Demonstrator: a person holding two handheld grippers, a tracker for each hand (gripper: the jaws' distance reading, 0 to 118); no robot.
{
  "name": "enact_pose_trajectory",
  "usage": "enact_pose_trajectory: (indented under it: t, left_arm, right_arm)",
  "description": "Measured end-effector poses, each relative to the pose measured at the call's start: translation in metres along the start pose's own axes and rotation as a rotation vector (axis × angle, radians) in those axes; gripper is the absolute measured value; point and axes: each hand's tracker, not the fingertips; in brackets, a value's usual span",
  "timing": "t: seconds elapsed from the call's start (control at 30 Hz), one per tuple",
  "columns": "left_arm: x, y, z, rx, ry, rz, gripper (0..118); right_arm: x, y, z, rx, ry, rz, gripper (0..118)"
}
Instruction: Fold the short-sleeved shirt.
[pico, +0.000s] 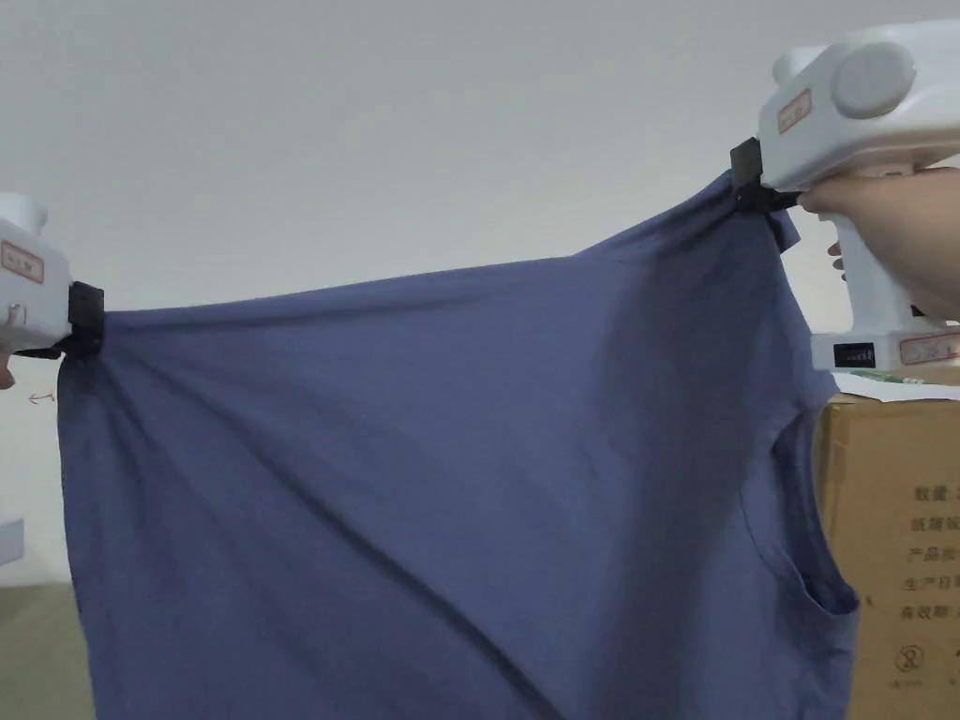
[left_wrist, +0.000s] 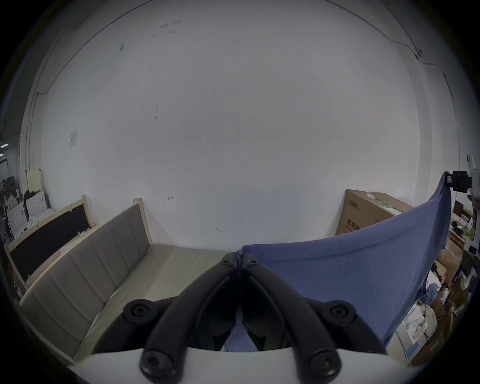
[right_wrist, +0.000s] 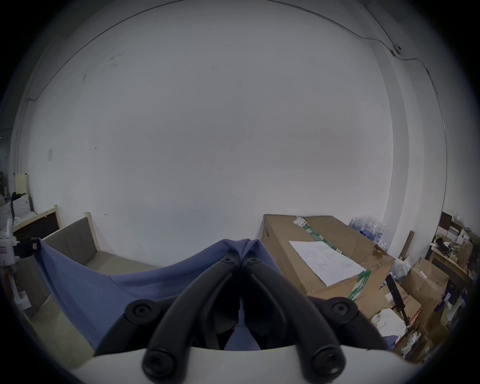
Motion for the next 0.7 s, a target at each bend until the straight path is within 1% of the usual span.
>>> enact_pose_trajectory:
  t: [0.13,0.23,0.3,0.4,0.47,0.53,0.63,0.67,0.7]
  left_arm:
    - [0.003,0.009,-0.045,0.042,0.027,0.013,1]
    - [0.008,0.01,-0.066,0.099,0.068,-0.003,1]
    - [0.011,0.004,-0.077,0.131,0.084,-0.012,1]
    - [0.013,-0.013,-0.095,0.13,0.099,-0.035,1]
    - [0.014,-0.038,-0.111,0.077,0.102,-0.064,1]
    - [0.014,-0.074,-0.127,0.006,0.066,-0.047,1]
    - [0.019,-0.155,-0.144,-0.157,0.021,0.013,1]
    - [0.02,-0.187,-0.147,-0.217,-0.014,0.039,1]
    - [0.022,-0.22,-0.147,-0.277,-0.041,0.049,1]
  right_arm:
    - [-0.013,-0.008,-0.044,0.026,-0.048,0.0,1]
    - [-0.022,-0.014,-0.065,0.063,-0.076,0.011,1]
    - [-0.026,-0.023,-0.075,0.098,-0.08,0.019,1]
    - [-0.031,-0.049,-0.092,0.09,-0.082,0.026,1]
    - [-0.033,-0.082,-0.105,0.036,-0.052,0.032,1]
    - [-0.035,-0.132,-0.118,-0.032,-0.037,0.008,1]
    - [-0.039,-0.235,-0.131,-0.203,0.02,-0.068,1]
    - [-0.041,-0.274,-0.132,-0.284,0.062,-0.07,1]
    - [-0.046,-0.318,-0.127,-0.361,0.079,-0.067,1]
